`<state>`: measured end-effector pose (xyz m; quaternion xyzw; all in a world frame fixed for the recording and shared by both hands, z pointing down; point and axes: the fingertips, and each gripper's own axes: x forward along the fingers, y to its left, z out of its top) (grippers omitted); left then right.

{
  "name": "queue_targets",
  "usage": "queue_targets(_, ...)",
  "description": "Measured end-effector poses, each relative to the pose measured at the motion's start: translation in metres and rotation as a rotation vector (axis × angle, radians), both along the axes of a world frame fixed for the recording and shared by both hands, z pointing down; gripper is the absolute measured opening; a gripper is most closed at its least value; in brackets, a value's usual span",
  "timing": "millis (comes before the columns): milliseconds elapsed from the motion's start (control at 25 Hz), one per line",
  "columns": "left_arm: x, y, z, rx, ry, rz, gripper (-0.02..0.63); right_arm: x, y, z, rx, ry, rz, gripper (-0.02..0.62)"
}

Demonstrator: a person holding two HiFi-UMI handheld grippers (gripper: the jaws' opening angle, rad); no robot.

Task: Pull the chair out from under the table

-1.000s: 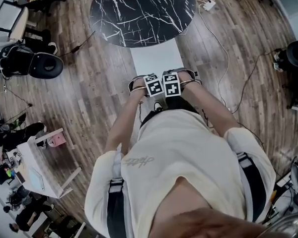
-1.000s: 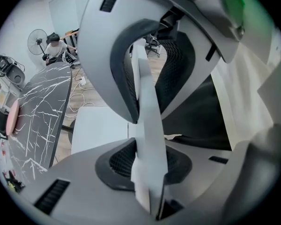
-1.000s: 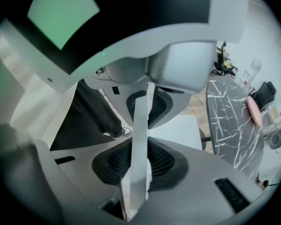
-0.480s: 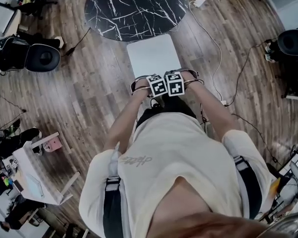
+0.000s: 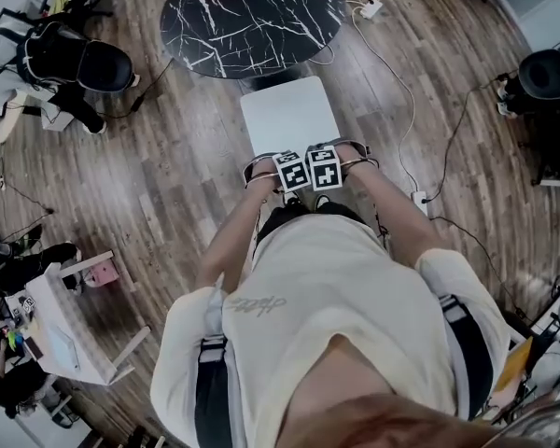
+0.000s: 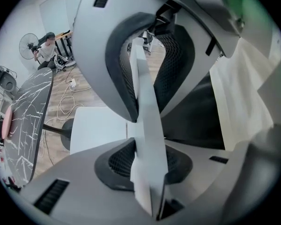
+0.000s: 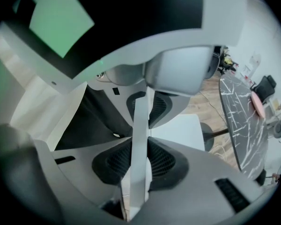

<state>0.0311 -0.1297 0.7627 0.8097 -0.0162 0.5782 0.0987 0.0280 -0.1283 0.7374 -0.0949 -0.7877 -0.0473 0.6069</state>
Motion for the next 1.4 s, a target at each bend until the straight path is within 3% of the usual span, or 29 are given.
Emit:
queue_targets(680, 0.018, 0.058, -0.001, -0.019, -0.006, -0.055, 0.118, 0.019, 0.058, -0.001, -0.012, -0.012, -0.087, 0.086)
queue_targets(1400, 0.026, 0.123, -0.003, -0.034, 0.008, -0.031, 0.117, 0.029, 0.123, 0.0, -0.046, 0.02, -0.02, 0.092)
